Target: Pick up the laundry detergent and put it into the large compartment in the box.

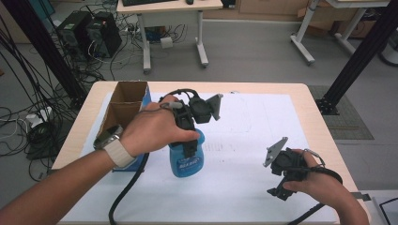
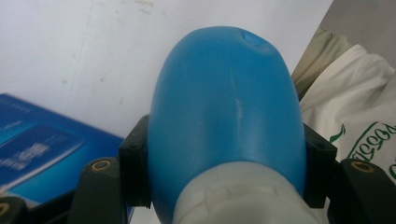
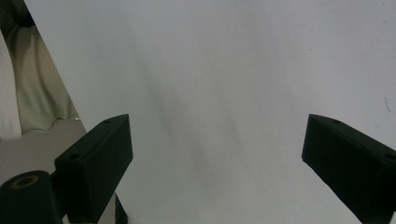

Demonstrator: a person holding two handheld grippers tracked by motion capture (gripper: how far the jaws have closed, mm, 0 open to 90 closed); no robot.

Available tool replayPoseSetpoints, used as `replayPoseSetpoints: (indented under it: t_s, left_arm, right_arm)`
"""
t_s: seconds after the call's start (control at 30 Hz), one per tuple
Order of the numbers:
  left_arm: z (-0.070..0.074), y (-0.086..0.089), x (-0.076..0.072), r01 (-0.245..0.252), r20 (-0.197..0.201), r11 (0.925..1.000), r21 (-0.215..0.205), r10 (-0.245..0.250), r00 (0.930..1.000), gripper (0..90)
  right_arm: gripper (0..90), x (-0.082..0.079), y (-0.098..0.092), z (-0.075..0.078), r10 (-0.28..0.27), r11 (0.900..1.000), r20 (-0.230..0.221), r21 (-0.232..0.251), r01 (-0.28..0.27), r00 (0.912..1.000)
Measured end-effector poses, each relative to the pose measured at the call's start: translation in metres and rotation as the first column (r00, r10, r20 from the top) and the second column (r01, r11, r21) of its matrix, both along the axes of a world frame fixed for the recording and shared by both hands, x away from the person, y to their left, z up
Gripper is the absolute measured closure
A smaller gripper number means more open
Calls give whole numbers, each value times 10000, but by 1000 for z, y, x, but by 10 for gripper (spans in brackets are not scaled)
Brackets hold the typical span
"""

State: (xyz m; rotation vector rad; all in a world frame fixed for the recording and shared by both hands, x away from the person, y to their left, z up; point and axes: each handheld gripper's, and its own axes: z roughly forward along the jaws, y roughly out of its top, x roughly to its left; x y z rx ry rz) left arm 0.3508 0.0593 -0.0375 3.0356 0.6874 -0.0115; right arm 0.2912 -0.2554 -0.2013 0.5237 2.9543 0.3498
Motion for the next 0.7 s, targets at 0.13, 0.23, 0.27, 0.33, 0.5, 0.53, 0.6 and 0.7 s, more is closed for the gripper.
replayPoseSetpoints:
  t_s: [0.13,0.23,0.27,0.33,0.5,0.53,0.6,0.7]
  left_arm:
    - [36,18,-2,-849,-6,9964,-81,849,9964,379]
    - [57,35,-3,-1646,-36,9856,-378,1645,9864,379]
    - [63,40,-4,-1880,-31,9812,-448,1880,9822,379]
    - [75,49,-8,-2307,60,9716,-530,2314,9728,379]
    - [93,67,-11,-3146,96,9463,-746,3161,9487,379]
    - [98,75,-12,-3442,122,9347,-885,3465,9380,379]
    - [109,90,-16,-4093,207,9059,-1085,4137,9102,379]
    - [115,97,-16,-4400,239,8912,-1099,4449,8952,379]
  right_arm:
    - [82,3,5,1,120,9998,-1,-148,-120,9999]
    - [82,5,7,2,273,9995,44,-155,-272,9996]
    - [82,5,8,3,317,9994,79,-146,-316,9995]
    - [82,6,9,5,423,9990,151,-129,-421,9990]
    - [82,7,11,11,707,9974,303,-129,-704,9970]
    - [82,7,11,11,707,9974,303,-129,-704,9970]
    - [82,6,11,13,827,9965,406,-128,-822,9957]
    - [82,7,12,14,933,9956,409,-155,-928,9948]
